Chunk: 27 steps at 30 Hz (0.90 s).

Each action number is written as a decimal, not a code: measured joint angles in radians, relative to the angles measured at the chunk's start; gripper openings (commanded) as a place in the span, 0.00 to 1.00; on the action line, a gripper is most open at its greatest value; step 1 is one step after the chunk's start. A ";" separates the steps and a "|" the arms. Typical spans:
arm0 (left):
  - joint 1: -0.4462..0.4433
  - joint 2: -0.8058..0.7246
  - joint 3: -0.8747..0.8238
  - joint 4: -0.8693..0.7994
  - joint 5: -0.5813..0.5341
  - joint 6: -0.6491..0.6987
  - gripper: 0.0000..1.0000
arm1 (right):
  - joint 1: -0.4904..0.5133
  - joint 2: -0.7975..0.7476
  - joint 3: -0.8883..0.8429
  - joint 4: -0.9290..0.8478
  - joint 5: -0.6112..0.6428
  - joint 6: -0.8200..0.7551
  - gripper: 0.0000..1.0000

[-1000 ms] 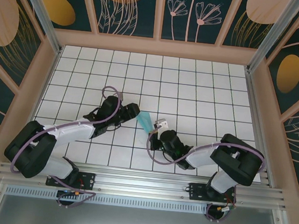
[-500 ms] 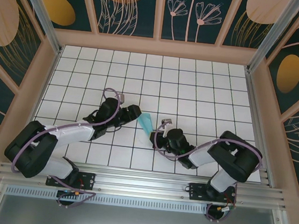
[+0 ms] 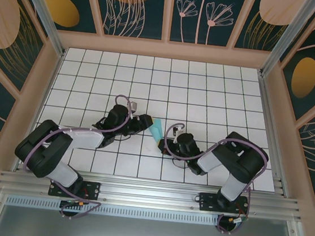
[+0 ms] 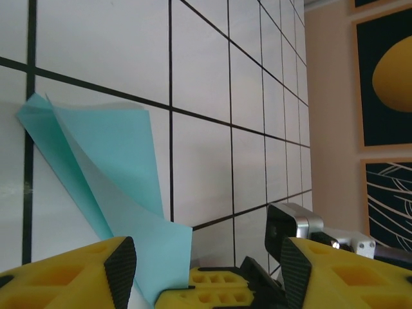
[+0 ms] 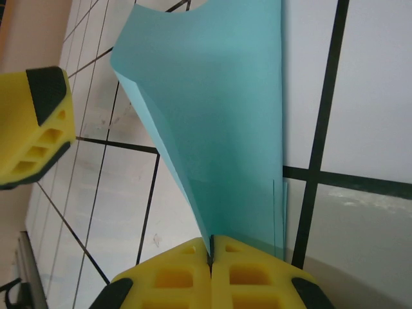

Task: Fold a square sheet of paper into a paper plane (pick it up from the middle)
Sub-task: Fold the wing for the fifth time at the center of the table.

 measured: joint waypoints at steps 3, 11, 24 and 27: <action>0.000 0.022 0.000 0.027 0.029 0.000 0.64 | -0.011 0.006 0.000 0.011 -0.021 0.035 0.00; -0.021 0.116 0.011 0.103 0.106 -0.004 0.64 | -0.026 0.009 0.000 0.028 -0.055 0.122 0.00; -0.047 0.268 0.067 0.201 0.137 -0.016 0.64 | -0.026 0.009 -0.001 0.021 -0.063 0.150 0.11; -0.047 0.270 0.067 0.210 0.136 -0.016 0.64 | -0.026 -0.010 0.001 -0.011 -0.061 0.143 0.16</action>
